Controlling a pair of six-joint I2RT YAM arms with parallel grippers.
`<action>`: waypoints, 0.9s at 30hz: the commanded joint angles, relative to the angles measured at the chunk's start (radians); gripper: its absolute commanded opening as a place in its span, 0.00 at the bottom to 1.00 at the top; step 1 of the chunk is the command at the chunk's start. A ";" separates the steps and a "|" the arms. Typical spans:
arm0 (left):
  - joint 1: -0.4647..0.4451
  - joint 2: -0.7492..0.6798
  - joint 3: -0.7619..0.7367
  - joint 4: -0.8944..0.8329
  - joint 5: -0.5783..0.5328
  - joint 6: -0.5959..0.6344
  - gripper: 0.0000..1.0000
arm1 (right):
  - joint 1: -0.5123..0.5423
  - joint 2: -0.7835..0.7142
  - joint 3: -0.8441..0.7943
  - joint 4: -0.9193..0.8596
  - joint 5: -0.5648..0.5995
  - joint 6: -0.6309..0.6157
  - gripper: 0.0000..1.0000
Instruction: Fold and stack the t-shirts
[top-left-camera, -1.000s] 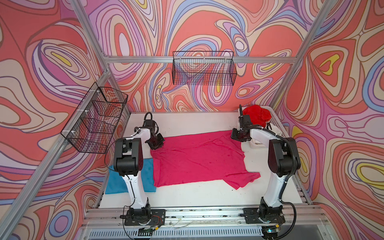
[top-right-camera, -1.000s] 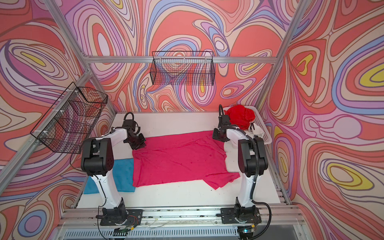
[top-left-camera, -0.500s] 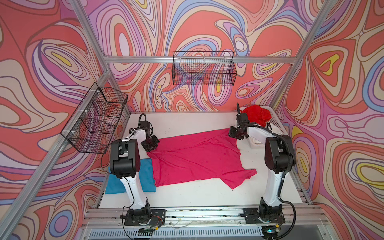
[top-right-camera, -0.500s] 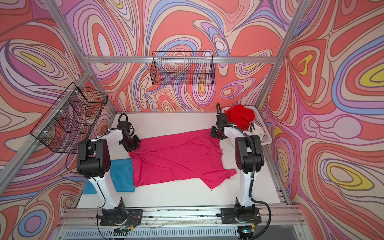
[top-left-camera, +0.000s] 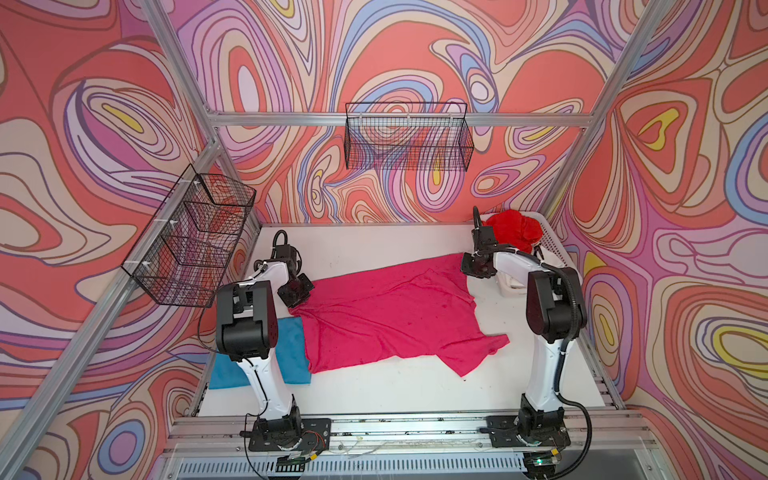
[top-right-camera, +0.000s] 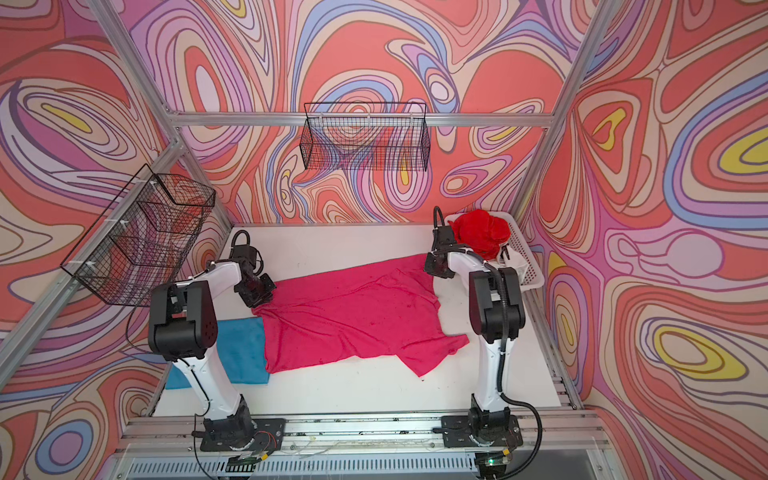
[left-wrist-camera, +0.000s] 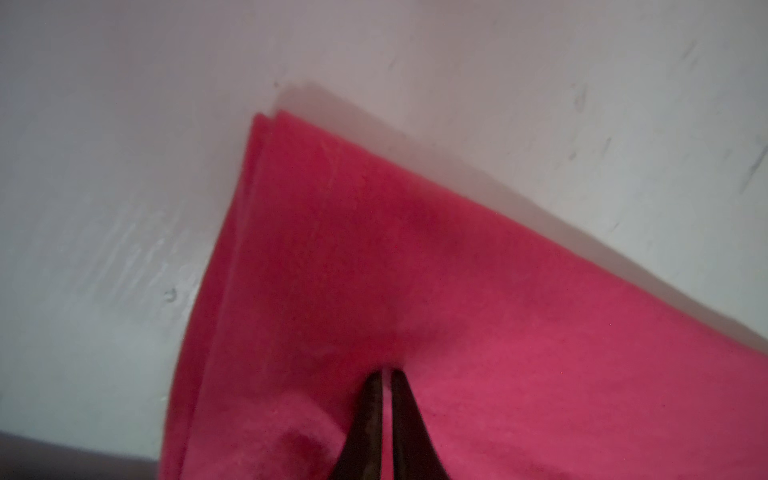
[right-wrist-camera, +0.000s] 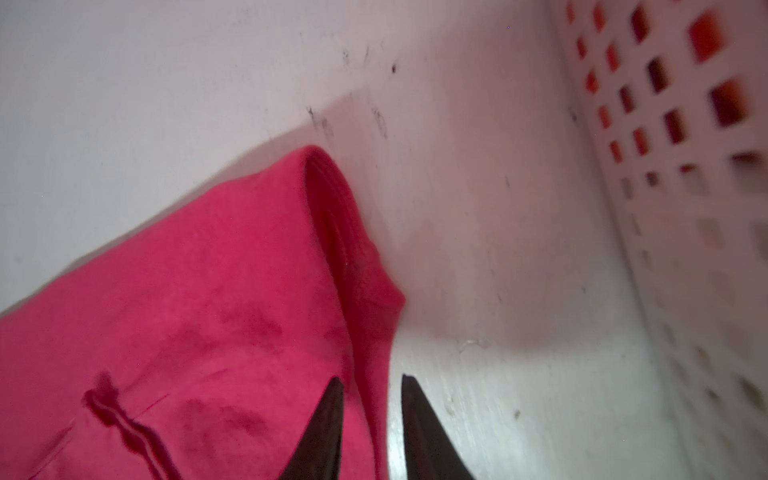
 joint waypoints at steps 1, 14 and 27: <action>0.020 0.013 -0.045 -0.086 -0.065 0.009 0.10 | -0.001 0.037 0.034 0.012 0.046 0.011 0.23; 0.020 0.017 -0.050 -0.077 -0.045 0.008 0.10 | 0.010 0.094 0.050 0.044 0.028 0.017 0.10; 0.021 0.007 -0.065 -0.077 -0.044 0.018 0.09 | 0.025 0.049 0.002 0.087 0.023 0.015 0.10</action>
